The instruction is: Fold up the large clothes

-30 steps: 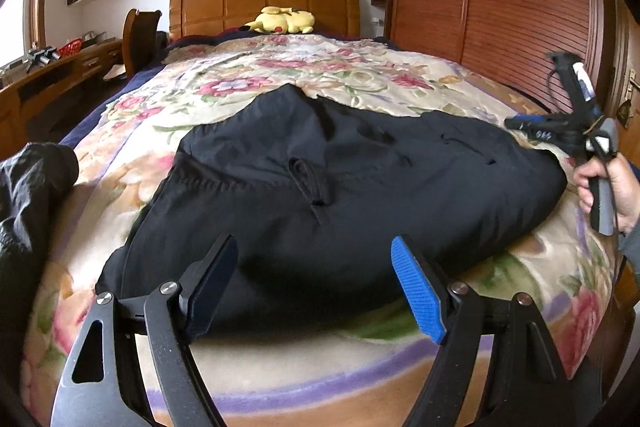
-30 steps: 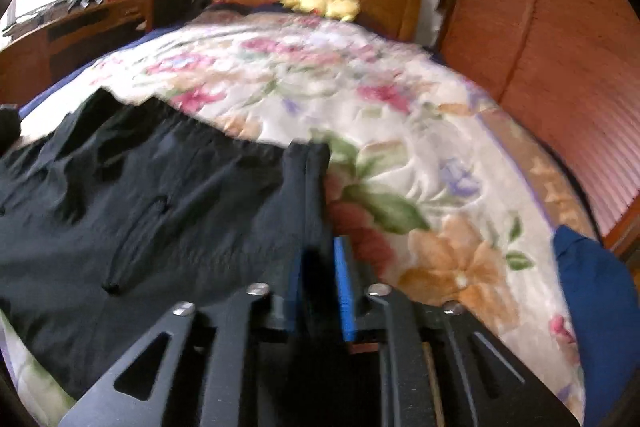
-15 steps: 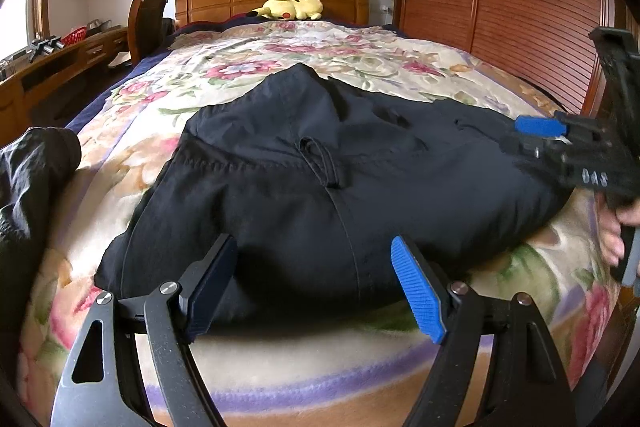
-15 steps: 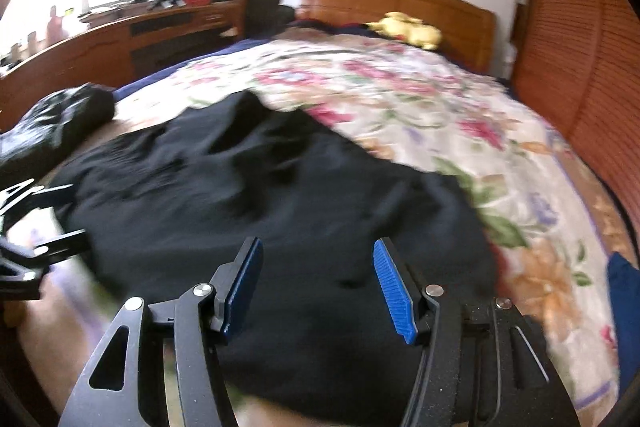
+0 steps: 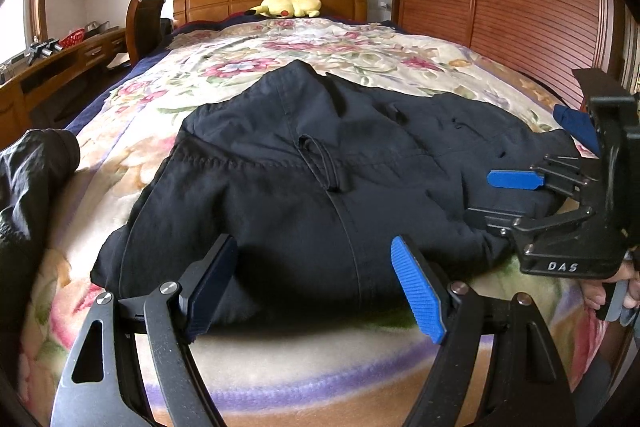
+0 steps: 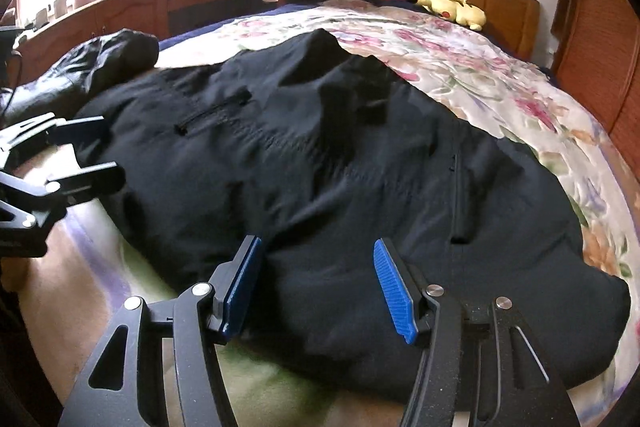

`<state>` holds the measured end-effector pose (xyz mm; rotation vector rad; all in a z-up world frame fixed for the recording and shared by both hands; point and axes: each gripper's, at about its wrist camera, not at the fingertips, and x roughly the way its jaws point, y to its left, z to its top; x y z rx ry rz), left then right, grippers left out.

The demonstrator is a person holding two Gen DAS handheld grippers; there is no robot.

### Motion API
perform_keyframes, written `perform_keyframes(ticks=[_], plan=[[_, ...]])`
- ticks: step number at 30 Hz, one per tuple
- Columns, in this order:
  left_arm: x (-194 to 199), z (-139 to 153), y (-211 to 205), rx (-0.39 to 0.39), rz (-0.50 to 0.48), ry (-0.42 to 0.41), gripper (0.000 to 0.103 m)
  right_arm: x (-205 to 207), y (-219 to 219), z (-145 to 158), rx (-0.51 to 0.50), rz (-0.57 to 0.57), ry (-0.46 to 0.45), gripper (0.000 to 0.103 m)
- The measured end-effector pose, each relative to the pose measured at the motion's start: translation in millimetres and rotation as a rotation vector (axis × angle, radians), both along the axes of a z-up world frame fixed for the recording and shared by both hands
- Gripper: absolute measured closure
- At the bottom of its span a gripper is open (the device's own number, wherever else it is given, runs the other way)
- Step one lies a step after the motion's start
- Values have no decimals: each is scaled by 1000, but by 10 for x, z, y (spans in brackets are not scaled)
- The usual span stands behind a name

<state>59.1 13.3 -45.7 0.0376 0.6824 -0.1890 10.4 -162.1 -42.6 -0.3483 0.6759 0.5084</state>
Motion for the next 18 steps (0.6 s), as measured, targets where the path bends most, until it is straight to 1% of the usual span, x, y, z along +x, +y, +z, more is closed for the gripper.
perform_keyframes(ticks=[4, 10, 14, 18], plan=[[-5, 9, -7, -3, -1, -6, 23, -11, 62, 13, -35, -7, -27, 43], [-46, 44, -49, -6, -14, -20, 23, -20, 67, -7, -16, -7, -29, 43], [-78, 76, -121, -18, -40, -27, 23, -104, -49, 56, 5, -9, -20, 42], [-102, 102, -227, -9, -71, -35, 23, -218, -221, 158, 22, -14, -24, 42]])
